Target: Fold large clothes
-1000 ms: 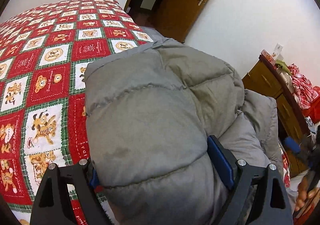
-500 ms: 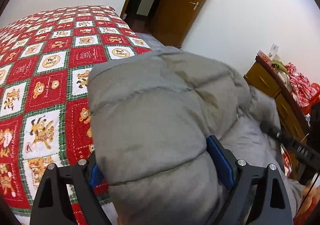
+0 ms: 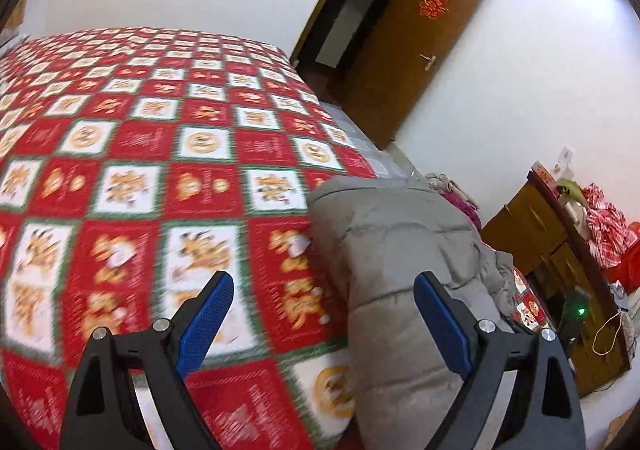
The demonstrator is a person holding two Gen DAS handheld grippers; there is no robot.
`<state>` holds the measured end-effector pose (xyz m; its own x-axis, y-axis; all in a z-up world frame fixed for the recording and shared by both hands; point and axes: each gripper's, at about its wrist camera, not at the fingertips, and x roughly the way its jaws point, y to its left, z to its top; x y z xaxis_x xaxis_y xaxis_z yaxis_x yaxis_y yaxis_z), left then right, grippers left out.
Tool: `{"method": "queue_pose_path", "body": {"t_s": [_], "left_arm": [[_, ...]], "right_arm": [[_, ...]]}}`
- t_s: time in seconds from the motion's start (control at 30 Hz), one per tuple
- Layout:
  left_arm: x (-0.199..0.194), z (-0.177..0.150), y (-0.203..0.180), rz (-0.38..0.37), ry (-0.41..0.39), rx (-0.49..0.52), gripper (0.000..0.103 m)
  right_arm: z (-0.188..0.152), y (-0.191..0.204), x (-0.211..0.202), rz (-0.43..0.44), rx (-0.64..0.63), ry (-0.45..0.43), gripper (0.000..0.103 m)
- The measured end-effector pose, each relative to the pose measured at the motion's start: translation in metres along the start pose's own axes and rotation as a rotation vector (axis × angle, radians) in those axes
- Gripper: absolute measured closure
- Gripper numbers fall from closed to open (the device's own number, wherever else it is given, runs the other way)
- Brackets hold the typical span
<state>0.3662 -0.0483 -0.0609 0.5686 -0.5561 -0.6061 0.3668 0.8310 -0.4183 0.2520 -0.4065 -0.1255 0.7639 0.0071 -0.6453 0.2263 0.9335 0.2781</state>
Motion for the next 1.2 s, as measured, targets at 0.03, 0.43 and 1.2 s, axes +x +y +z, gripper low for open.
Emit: {"method": "queue_pose_path", "body": {"t_s": [0.03,0.43,1.2], "left_arm": [[-0.006,-0.004,0.002,0.006,-0.004,0.009,0.011],[-0.025,-0.04,0.009,-0.035,-0.001,-0.052,0.011],[0.141,0.034,-0.037,-0.154,-0.014,0.049,0.011]], "right_arm": [[-0.001,-0.005,-0.011,0.037,0.031,0.003,0.081],[0.017,-0.011,-0.138,-0.053,0.061,-0.138,0.056],[0.043,-0.012,0.101,0.568,0.307,0.259,0.084]]}}
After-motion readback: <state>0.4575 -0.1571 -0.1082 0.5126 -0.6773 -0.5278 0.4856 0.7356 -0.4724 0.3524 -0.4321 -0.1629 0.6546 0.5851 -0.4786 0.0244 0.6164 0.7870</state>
